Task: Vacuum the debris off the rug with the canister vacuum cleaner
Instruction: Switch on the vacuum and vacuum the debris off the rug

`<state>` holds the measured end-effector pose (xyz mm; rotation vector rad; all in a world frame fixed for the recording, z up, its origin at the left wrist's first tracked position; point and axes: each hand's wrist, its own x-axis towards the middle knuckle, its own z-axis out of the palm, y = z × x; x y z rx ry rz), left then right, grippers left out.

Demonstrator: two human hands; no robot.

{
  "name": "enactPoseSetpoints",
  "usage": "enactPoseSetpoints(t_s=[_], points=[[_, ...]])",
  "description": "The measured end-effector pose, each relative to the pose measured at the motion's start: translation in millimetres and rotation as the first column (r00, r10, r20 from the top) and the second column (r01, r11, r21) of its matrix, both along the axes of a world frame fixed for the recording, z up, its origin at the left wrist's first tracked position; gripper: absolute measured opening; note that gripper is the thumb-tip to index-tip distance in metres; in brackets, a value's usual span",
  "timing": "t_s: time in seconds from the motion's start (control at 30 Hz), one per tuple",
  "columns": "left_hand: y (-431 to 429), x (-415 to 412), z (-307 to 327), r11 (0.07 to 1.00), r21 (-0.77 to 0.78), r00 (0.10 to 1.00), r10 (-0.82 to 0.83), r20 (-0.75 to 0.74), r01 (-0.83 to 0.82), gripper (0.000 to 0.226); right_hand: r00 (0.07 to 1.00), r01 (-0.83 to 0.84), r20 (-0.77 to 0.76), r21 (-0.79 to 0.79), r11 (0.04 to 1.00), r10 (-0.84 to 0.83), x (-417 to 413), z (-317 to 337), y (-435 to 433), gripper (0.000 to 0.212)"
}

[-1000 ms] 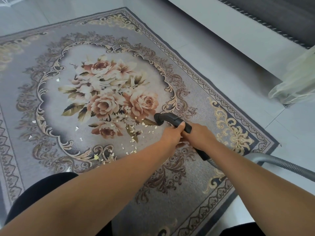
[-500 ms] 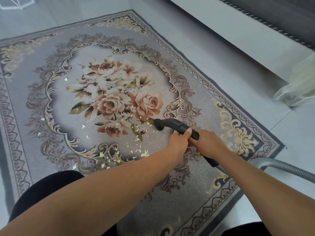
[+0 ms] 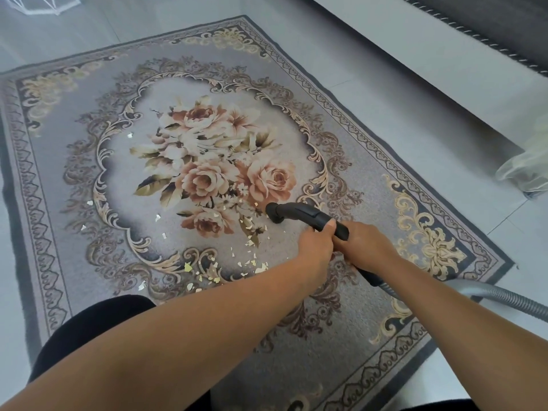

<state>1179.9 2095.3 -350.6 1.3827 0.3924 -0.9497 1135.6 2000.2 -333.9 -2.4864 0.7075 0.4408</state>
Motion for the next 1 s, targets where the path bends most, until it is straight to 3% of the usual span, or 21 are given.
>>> enactPoseSetpoints(t_s=[0.27,0.53,1.0], points=[[7,13,2,0.995,0.047,0.996,0.087,0.031,-0.088,0.035,0.999,-0.033,-0.036,-0.01,0.999,0.032,23,3,15,0.03],[1,10,5,1.0,0.023,0.999,0.003,0.034,-0.004,0.035,1.0,0.008,0.003,-0.058,0.998,-0.008,12,9,9,0.029],[22,46,6,0.975,0.072,0.977,0.205,0.054,-0.209,0.036,0.998,-0.066,-0.011,-0.068,0.995,0.065,66,-4,39,0.029]])
